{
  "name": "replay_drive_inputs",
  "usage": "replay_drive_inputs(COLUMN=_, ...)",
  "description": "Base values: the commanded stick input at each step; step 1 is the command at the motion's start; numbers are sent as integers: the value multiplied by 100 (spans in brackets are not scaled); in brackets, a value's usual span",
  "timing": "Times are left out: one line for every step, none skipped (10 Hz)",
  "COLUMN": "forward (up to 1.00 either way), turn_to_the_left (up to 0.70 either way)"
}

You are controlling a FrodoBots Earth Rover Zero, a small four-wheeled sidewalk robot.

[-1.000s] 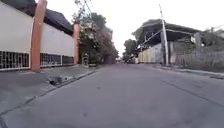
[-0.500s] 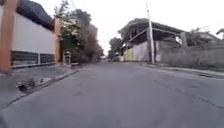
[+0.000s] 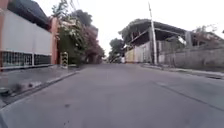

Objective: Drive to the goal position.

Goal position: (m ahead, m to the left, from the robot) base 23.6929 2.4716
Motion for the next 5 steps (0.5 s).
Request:
replay_drive_inputs(forward=100, turn_to_the_left=0)
replay_drive_inputs(forward=100, turn_to_the_left=0)
replay_drive_inputs(forward=100, turn_to_the_left=0)
replay_drive_inputs(forward=100, turn_to_the_left=0)
replay_drive_inputs(forward=100, turn_to_the_left=0)
